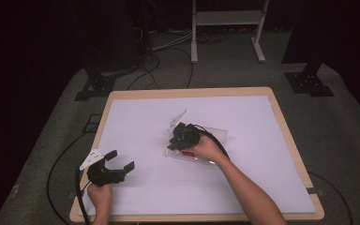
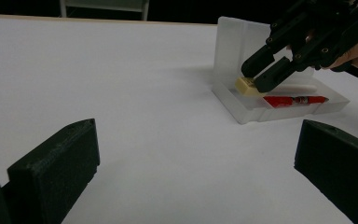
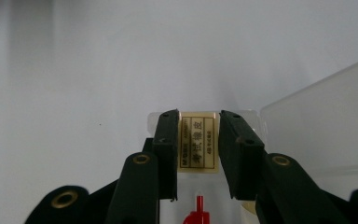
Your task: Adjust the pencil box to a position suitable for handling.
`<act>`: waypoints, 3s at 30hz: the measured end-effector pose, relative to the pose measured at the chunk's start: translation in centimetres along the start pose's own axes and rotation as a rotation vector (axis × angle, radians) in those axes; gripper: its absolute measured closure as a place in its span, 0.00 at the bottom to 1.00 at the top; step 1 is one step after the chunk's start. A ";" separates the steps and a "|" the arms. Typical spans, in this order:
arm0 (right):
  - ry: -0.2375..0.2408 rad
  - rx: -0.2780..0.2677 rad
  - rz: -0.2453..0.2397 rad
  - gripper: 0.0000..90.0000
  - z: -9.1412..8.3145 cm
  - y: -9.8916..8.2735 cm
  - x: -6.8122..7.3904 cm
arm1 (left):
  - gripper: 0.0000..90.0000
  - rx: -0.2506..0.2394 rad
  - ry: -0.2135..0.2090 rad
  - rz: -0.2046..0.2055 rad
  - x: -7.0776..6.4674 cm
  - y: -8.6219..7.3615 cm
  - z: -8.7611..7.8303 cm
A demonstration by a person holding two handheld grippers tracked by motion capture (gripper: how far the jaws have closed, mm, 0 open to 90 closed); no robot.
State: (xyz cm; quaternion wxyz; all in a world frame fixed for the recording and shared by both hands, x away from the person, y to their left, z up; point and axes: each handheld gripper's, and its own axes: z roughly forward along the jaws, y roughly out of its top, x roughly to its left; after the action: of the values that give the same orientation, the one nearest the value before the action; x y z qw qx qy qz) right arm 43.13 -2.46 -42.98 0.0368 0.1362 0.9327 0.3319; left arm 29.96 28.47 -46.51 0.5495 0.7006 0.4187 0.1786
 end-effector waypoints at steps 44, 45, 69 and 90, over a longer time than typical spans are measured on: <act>0.028 0.001 0.048 0.70 1.1 -0.7 -1.1 | 0.00 -0.001 0.000 -0.001 0.0 0.0 0.0; 0.026 0.000 0.047 0.70 1.0 -0.7 -1.0 | 0.00 -0.001 0.000 0.000 0.0 0.0 0.0; 0.038 -0.047 0.060 0.51 -3.1 -1.3 -0.2 | 0.00 0.003 0.000 0.007 -0.1 0.0 0.1; 0.020 -0.086 0.079 0.44 -6.2 -3.7 0.3 | 0.00 0.003 0.003 0.011 -0.1 0.0 0.1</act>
State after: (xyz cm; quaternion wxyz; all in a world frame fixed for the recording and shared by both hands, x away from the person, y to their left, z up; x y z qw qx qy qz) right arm 40.99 -8.89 -40.47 0.0202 0.1680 0.9118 0.3743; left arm 29.95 28.32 -46.55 0.5469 0.7034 0.4159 0.1821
